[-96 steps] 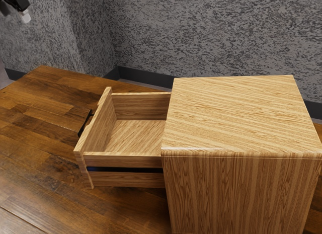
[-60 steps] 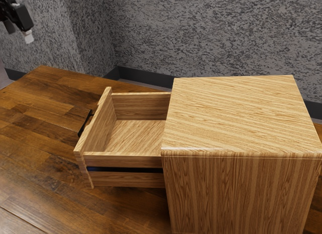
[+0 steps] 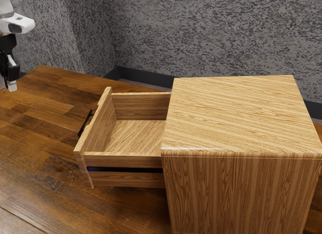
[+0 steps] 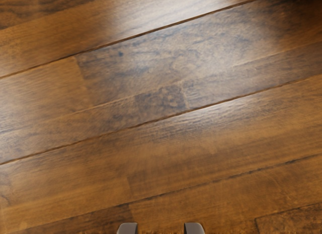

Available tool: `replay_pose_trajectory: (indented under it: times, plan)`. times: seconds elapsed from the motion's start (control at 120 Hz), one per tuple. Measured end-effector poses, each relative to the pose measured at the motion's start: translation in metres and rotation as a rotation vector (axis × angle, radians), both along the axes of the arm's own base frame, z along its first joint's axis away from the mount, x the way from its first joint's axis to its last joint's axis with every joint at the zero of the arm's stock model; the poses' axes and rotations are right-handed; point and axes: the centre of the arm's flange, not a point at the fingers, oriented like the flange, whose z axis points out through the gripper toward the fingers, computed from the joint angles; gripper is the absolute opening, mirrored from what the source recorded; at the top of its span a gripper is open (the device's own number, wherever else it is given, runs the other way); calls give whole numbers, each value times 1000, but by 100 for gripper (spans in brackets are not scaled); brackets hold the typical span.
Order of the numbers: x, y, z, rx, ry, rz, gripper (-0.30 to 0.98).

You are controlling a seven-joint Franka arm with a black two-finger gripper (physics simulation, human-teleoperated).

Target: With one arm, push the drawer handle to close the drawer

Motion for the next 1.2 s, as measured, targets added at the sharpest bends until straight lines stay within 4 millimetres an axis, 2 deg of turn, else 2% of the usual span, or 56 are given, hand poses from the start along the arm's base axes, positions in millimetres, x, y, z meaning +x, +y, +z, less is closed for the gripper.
replay_pose_trajectory:
  times: [0.167,0.392,0.542,0.675,0.817,1.025,1.2]
  plan:
    - [10,-8,-47,19,20,-81,-6]
    - [26,-21,-84,62,-34,-188,-9]
    - [29,-52,-93,73,-69,-313,-9]
    - [15,-70,-98,59,-88,-396,-10]
    - [3,-99,-100,56,-99,-494,-10]
    - [-17,-126,-103,42,-108,-596,-10]
    - [-17,-139,-104,41,-141,-646,-10]
